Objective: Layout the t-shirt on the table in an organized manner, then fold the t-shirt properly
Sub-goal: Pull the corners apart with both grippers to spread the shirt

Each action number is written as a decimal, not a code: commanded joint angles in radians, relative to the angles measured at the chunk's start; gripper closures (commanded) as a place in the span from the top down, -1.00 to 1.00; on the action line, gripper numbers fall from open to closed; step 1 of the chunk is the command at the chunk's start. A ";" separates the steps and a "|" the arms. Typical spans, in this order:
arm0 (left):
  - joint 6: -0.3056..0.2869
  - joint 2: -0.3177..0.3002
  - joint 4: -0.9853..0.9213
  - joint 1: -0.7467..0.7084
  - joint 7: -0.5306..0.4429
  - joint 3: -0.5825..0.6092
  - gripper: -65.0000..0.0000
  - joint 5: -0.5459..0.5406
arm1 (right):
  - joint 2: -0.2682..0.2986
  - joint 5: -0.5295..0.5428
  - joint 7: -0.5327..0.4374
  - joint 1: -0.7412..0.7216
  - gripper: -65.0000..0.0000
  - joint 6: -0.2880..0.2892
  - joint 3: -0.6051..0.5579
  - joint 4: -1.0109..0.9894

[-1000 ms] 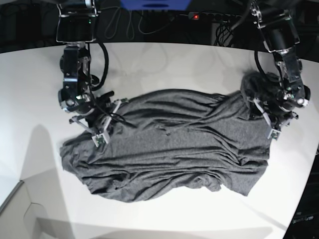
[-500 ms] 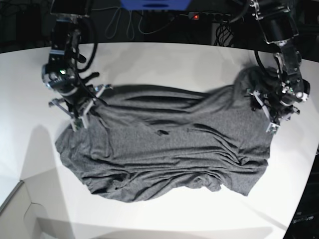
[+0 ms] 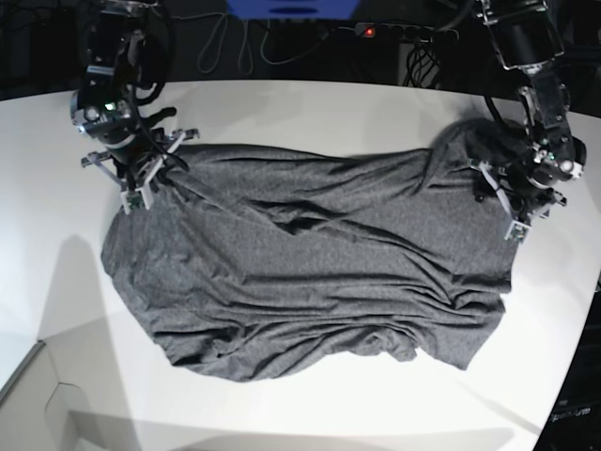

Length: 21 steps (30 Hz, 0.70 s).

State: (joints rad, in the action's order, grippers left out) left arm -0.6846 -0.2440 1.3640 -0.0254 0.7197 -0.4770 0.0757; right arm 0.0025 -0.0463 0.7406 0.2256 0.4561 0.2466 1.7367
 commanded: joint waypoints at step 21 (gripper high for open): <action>-0.014 0.042 0.323 -0.104 0.188 -0.144 0.15 0.068 | -0.003 0.006 -0.089 0.048 -1.00 0.002 0.033 0.018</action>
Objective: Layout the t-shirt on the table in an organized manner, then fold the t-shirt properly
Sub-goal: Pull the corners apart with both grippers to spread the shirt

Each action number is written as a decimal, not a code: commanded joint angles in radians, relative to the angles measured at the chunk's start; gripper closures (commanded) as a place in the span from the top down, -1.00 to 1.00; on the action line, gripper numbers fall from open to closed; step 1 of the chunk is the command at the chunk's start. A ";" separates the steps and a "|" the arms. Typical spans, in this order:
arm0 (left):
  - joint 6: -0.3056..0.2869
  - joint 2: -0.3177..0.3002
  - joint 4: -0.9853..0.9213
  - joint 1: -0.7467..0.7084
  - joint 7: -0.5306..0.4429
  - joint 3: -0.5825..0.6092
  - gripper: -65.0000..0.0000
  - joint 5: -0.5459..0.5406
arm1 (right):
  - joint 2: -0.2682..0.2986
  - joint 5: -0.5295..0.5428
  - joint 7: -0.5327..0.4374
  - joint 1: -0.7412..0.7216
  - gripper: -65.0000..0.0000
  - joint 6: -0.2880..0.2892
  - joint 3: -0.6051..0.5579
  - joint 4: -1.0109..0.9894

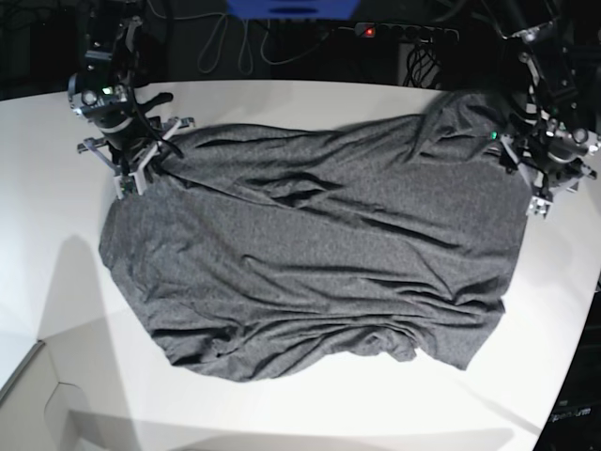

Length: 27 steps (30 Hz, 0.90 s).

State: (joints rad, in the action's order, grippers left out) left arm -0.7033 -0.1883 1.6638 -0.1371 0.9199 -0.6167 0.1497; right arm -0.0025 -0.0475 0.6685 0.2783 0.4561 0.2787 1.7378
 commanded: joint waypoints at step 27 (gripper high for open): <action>0.005 0.026 -0.006 -0.100 -0.009 -0.006 0.15 -0.006 | 0.009 0.007 -0.019 0.016 -0.33 0.003 0.003 0.029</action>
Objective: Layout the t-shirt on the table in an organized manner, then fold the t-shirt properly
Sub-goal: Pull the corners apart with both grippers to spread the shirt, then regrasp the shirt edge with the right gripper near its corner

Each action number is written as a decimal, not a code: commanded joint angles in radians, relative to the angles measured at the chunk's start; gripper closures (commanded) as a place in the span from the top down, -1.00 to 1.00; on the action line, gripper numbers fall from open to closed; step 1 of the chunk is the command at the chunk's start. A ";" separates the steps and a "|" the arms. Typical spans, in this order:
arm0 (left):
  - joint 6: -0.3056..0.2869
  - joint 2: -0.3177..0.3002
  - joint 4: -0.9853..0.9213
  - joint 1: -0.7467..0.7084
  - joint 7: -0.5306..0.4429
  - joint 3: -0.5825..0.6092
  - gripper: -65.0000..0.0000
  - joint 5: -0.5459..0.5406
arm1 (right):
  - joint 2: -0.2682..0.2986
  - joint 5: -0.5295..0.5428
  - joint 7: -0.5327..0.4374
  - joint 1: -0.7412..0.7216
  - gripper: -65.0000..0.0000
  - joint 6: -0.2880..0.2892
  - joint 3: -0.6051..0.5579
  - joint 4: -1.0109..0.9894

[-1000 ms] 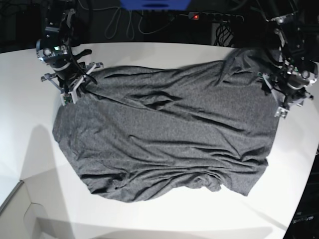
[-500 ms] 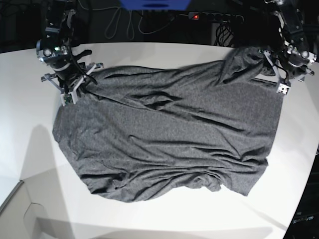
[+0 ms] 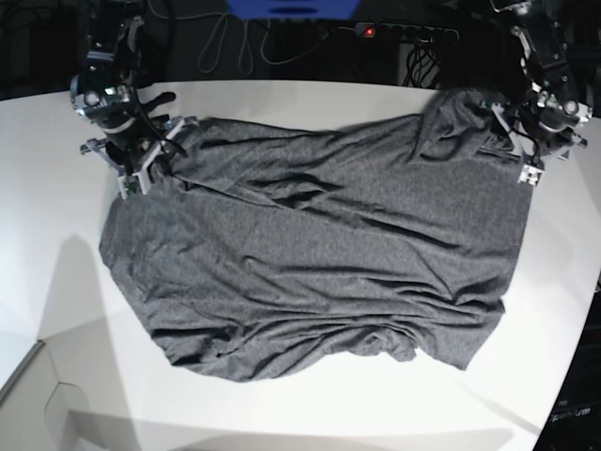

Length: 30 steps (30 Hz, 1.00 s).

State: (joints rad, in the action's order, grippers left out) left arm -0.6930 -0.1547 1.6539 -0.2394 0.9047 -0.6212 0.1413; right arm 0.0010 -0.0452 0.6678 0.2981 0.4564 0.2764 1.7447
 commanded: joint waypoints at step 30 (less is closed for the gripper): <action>-0.005 -0.073 -0.222 0.243 0.004 0.001 0.15 0.008 | -0.078 -0.002 -0.007 0.036 -0.20 0.002 -0.240 0.123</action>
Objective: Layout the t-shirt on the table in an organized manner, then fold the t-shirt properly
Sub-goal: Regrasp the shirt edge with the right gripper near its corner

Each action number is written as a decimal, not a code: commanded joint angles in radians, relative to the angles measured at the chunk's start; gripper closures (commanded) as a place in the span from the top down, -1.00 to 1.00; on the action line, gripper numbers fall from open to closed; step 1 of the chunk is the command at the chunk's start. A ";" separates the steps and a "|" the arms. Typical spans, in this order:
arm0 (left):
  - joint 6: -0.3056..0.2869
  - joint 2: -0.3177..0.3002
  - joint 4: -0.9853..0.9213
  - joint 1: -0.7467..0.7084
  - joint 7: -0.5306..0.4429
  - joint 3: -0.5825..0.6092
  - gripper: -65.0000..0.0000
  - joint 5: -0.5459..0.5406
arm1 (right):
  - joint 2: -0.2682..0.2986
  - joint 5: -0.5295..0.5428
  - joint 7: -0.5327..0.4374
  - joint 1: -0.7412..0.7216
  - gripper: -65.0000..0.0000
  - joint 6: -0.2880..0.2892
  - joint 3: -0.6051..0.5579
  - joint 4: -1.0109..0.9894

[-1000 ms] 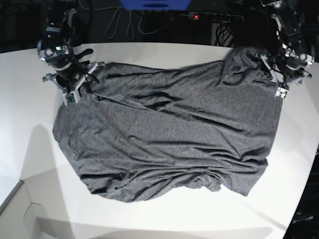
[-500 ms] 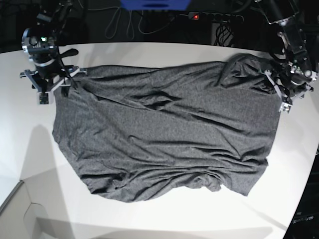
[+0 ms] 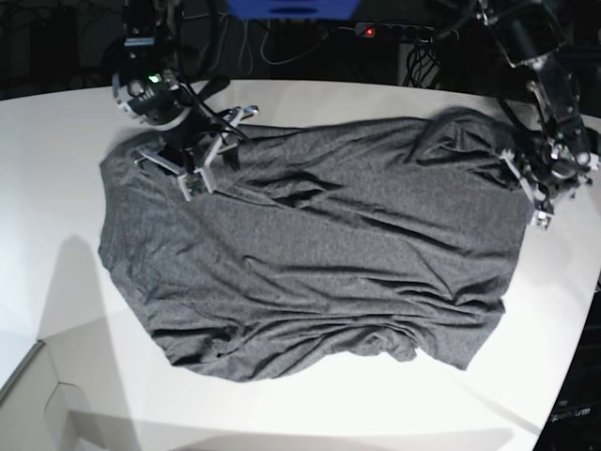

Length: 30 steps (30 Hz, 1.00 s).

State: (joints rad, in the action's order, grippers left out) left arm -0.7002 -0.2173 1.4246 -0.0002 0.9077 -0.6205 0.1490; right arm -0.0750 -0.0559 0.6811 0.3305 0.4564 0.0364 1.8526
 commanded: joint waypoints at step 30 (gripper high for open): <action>0.002 -0.040 -0.054 0.038 0.000 -0.002 0.15 -0.007 | 0.120 0.014 -0.030 0.276 -0.21 0.002 0.003 0.040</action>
State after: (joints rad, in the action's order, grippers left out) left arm -0.7002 -0.2462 1.3640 0.0319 0.8825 -0.6201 0.1230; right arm 0.0410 -0.0387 0.6323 0.5964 0.4568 0.0368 1.8816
